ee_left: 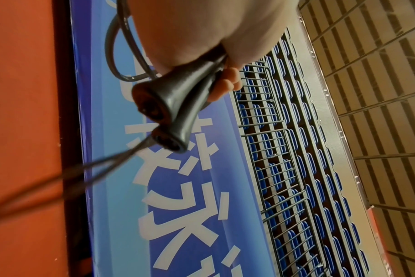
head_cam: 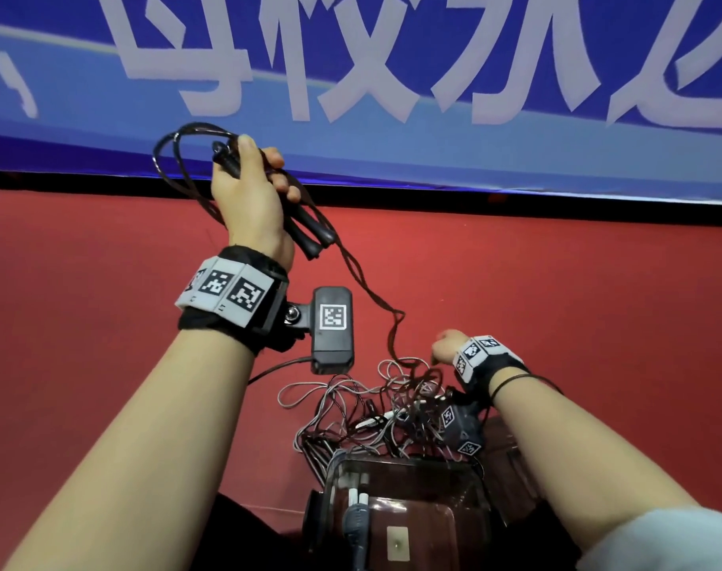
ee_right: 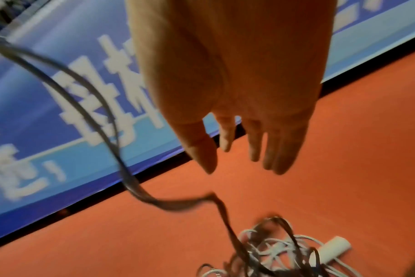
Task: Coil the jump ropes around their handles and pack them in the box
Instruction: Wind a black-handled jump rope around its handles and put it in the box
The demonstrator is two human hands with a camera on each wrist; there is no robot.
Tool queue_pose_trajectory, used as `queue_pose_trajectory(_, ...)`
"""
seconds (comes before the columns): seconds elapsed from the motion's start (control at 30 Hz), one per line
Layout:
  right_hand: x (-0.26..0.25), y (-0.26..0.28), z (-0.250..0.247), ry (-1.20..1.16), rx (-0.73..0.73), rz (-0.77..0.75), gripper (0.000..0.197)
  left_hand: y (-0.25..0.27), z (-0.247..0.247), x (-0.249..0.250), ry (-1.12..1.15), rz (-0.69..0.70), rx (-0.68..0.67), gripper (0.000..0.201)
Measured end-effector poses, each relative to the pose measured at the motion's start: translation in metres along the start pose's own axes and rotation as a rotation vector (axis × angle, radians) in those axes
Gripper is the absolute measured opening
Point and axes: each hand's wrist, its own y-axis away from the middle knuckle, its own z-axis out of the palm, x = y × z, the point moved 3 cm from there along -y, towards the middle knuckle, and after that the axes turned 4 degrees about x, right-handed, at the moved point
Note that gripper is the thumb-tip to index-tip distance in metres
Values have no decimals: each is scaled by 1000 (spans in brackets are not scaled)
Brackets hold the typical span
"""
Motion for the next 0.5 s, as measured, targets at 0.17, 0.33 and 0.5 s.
queue_pose_trajectory(0.17,-58,21,38,-15,-236,-381,44,9,7,-12,-22,-36,-43,17)
queue_pose_trajectory(0.33,-60,27,50,37,-201,-429,40,9,5,-11,-5,-39,-47,17)
queue_pose_trajectory(0.5,-62,19,14,-466,42,-320,20,3,-9,-15,-126,-49,-66,17)
